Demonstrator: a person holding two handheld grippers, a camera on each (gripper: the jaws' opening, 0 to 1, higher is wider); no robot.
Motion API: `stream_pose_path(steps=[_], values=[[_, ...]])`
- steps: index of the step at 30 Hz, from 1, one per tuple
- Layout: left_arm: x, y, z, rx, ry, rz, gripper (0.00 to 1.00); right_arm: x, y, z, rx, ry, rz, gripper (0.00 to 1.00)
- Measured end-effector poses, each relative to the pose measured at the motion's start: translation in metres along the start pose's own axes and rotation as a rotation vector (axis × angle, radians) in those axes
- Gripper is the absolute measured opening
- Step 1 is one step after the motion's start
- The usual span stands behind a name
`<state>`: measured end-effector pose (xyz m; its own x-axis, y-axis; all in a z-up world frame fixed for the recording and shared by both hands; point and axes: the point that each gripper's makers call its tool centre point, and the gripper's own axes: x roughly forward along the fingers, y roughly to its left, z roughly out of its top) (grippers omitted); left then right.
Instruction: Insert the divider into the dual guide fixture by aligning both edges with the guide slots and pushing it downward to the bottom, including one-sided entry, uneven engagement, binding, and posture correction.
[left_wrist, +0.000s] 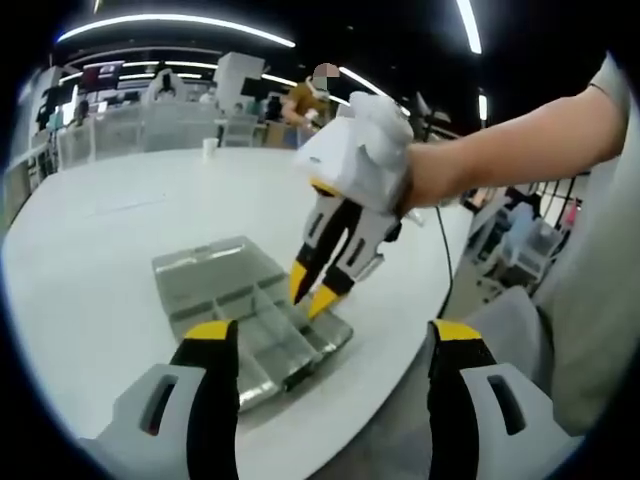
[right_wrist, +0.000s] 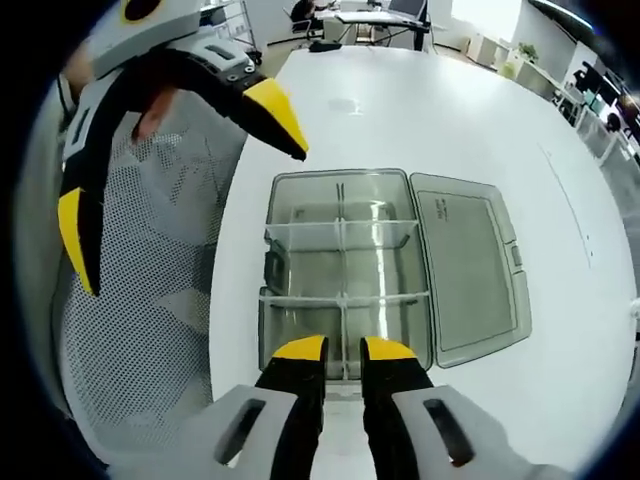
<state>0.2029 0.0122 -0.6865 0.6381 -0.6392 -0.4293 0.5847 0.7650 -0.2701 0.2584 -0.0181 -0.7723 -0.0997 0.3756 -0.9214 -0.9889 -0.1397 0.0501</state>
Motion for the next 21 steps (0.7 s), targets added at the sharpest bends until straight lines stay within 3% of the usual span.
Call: stream_pose_path(steps=[9, 15, 21], values=[[-0.013, 0.007, 0.002, 0.017, 0.004, 0.017, 0.76, -0.009, 0.006, 0.002, 0.067, -0.074, -0.020, 0.13], [-0.027, 0.016, 0.004, 0.034, 0.016, 0.040, 0.76, -0.018, 0.015, 0.014, 0.152, -0.210, -0.023, 0.17], [-0.039, 0.021, 0.006, 0.054, 0.027, 0.060, 0.76, -0.026, 0.020, 0.011, 0.204, -0.267, -0.036, 0.20]])
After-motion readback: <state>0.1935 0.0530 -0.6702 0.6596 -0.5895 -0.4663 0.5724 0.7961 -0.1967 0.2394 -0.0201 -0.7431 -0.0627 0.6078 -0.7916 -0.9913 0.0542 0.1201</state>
